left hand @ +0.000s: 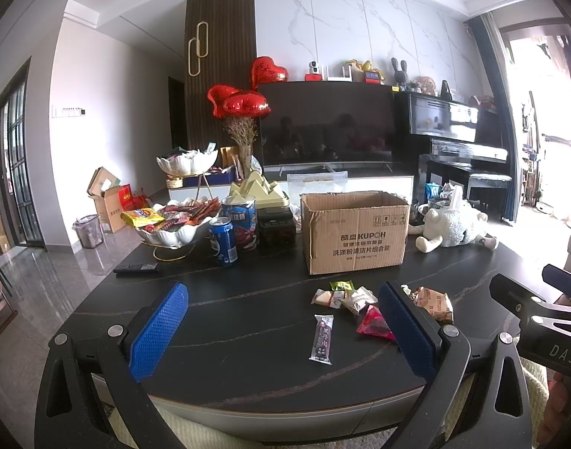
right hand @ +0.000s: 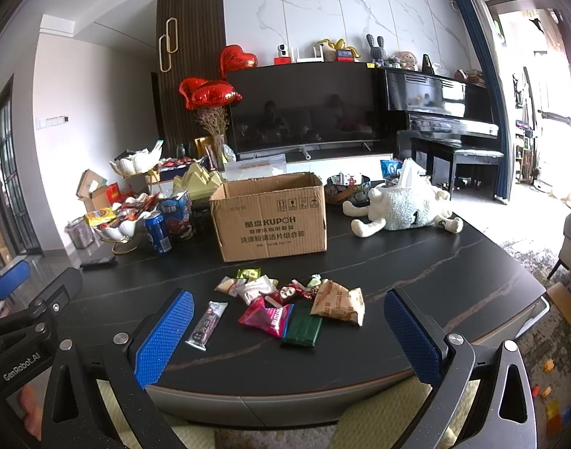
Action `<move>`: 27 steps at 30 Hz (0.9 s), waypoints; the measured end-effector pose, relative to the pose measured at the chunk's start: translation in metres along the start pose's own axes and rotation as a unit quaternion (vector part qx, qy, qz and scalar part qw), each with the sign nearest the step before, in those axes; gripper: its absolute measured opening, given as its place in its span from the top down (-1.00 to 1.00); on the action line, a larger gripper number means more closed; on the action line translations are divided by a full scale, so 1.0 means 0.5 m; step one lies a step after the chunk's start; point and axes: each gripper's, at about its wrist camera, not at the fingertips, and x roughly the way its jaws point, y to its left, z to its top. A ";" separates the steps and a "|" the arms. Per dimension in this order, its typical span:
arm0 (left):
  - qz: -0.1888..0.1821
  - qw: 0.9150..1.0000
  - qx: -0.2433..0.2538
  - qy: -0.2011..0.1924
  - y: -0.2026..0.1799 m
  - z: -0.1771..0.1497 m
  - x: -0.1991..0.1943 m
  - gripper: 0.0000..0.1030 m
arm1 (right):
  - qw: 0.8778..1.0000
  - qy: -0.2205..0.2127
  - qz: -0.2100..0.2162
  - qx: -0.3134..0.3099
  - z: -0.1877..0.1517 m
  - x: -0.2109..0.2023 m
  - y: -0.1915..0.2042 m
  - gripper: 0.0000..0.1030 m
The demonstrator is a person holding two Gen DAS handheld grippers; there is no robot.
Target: Organize snacks
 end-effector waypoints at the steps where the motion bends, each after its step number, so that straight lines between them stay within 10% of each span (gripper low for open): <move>1: 0.000 1.000 0.000 0.000 -0.001 0.000 0.000 -1.00 | 1.000 0.000 0.000 0.000 0.000 0.000 0.000 -0.99; 27: -0.003 1.000 0.001 0.009 -0.005 -0.011 0.006 -1.00 | 1.000 0.008 0.002 -0.001 0.004 -0.004 0.006 -0.99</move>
